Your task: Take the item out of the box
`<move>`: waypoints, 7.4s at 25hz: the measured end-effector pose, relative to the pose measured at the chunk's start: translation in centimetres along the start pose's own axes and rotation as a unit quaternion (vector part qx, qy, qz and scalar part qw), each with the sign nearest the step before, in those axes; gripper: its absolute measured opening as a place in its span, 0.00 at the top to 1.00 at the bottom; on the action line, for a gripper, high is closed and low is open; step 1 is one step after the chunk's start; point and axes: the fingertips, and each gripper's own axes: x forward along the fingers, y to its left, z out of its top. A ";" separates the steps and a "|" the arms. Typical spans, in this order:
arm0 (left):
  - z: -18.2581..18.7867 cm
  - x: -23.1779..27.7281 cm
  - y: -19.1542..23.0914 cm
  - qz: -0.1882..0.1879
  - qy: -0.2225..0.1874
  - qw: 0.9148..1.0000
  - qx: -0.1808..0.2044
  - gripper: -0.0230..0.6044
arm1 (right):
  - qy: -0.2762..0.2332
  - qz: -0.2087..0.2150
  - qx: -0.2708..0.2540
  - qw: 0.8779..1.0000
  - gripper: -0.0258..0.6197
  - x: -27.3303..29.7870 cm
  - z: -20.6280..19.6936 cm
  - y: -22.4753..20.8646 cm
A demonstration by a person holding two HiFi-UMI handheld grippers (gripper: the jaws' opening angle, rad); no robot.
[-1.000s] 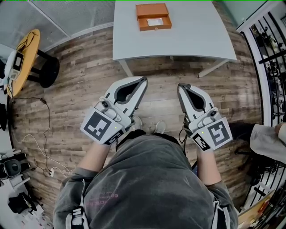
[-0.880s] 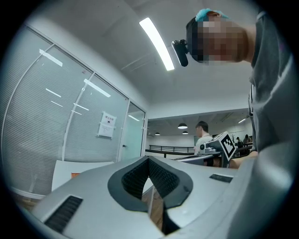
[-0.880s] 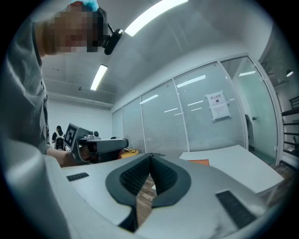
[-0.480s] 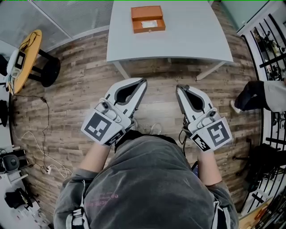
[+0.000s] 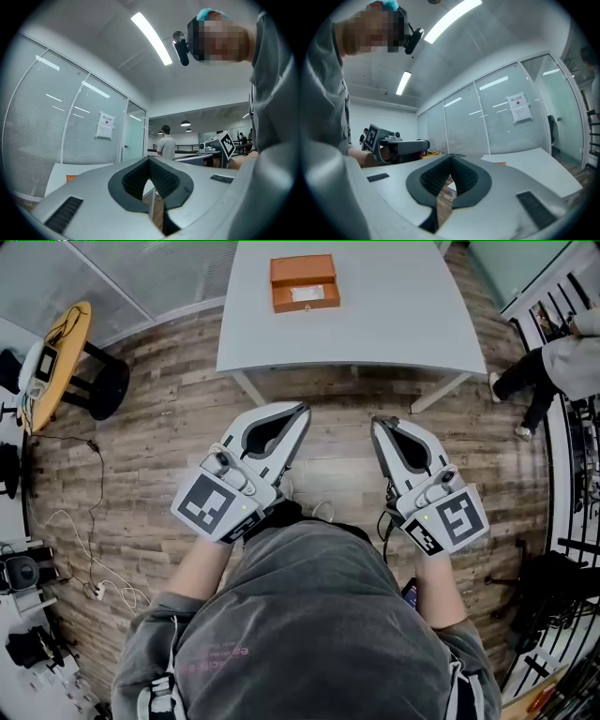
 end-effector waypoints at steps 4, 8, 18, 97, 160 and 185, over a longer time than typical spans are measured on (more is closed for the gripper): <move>-0.1 0.6 0.2 0.001 -0.001 1.000 0.003 0.96 | -0.003 0.004 0.002 1.000 0.96 0.3 -0.3 -0.6; -0.3 1.2 1.1 0.002 -0.003 1.000 0.003 0.96 | -0.002 0.002 0.000 1.000 0.95 0.8 -0.1 -1.3; -1.5 4.2 6.7 0.010 -0.004 1.000 -0.015 0.96 | 0.010 0.000 0.002 1.000 0.95 5.4 -0.6 -4.9; -16.4 26.3 44.2 -0.037 0.181 0.982 -0.024 0.96 | 0.127 -0.013 0.088 0.988 0.95 38.3 -4.9 -28.2; -41.7 33.3 45.4 -0.175 0.546 0.813 0.096 0.55 | 0.167 -0.016 0.180 0.969 0.95 34.9 -11.7 -38.1; -43.1 33.0 45.3 -0.176 0.595 0.775 0.118 0.65 | 0.164 -0.020 0.190 0.968 0.95 34.6 -12.4 -38.5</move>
